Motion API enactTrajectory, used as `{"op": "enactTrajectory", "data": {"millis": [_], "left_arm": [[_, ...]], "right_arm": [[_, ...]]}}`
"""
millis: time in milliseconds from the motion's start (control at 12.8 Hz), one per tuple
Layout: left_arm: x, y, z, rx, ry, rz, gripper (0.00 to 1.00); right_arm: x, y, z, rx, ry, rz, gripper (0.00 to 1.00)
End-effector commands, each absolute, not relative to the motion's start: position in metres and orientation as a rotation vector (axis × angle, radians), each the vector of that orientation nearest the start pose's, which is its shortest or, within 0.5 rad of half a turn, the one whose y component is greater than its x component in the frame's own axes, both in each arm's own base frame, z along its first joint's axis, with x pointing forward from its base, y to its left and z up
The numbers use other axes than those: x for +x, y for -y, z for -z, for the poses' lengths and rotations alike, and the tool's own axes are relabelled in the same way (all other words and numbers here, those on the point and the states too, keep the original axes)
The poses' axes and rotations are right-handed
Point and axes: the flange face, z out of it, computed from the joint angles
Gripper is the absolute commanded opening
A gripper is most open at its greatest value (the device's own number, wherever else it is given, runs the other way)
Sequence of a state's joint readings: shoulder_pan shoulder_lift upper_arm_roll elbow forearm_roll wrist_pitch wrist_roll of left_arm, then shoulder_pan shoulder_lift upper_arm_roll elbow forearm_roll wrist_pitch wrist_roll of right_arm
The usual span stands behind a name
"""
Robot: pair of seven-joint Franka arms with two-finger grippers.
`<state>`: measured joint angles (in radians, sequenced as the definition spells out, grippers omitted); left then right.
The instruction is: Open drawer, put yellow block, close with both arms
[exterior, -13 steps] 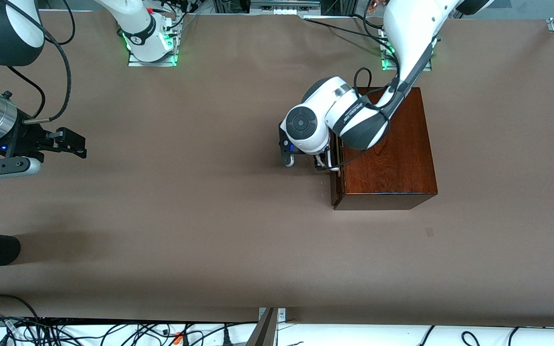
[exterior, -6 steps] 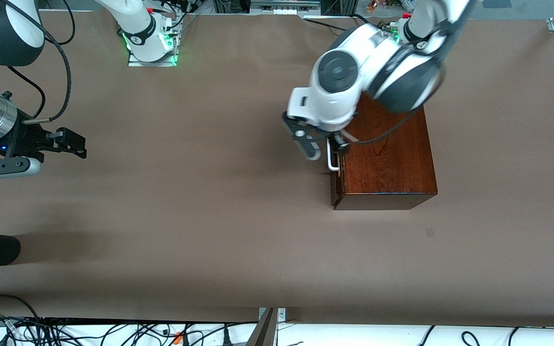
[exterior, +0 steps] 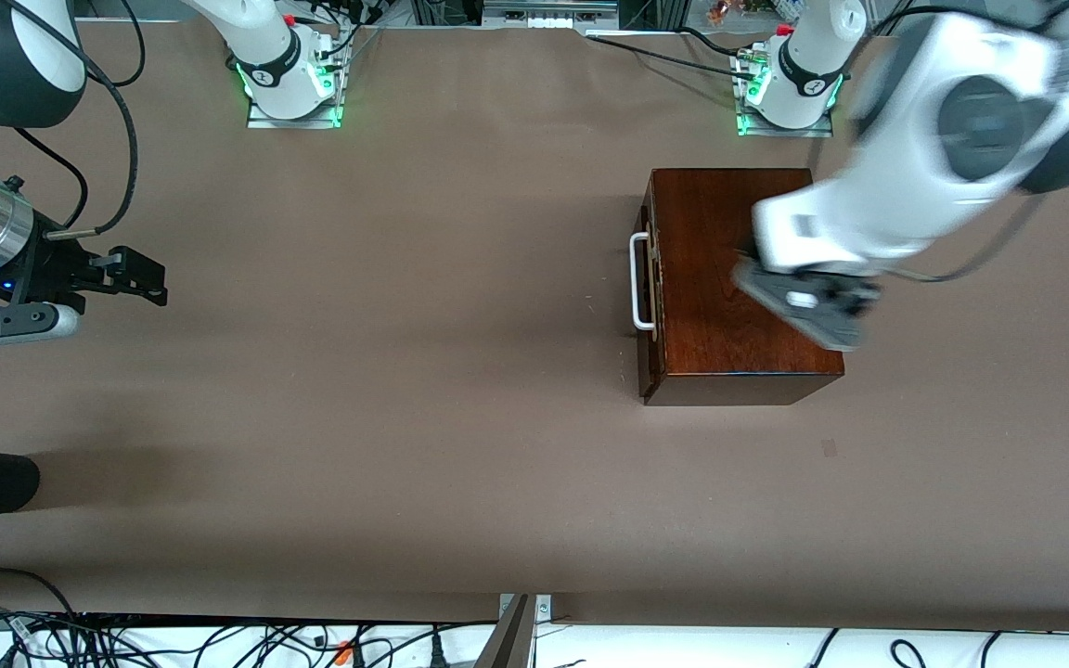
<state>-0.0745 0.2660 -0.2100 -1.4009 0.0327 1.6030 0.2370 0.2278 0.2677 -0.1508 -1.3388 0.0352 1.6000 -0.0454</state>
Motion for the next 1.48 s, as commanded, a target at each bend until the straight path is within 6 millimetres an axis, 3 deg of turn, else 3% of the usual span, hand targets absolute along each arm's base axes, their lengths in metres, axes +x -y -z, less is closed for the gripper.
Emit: {"op": "enactTrajectory", "data": {"millis": [0,312,1404], "left_arm": [[0.589,0.093,-0.579,-3.127,-0.495,-0.06,1.0],[0.553,0.019,-0.622,-3.138,-0.152,0.034,1.0],[0.551,0.003,-0.624,-3.139,-0.089,0.038,1.0]], "right_arm": [[0.627,-0.066,-0.582,-3.118,0.181,0.006,1.0],[0.627,-0.065,-0.582,-3.119,0.179,0.006,1.0],[0.627,-0.065,-0.583,-3.119,0.179,0.009,1.0]]}}
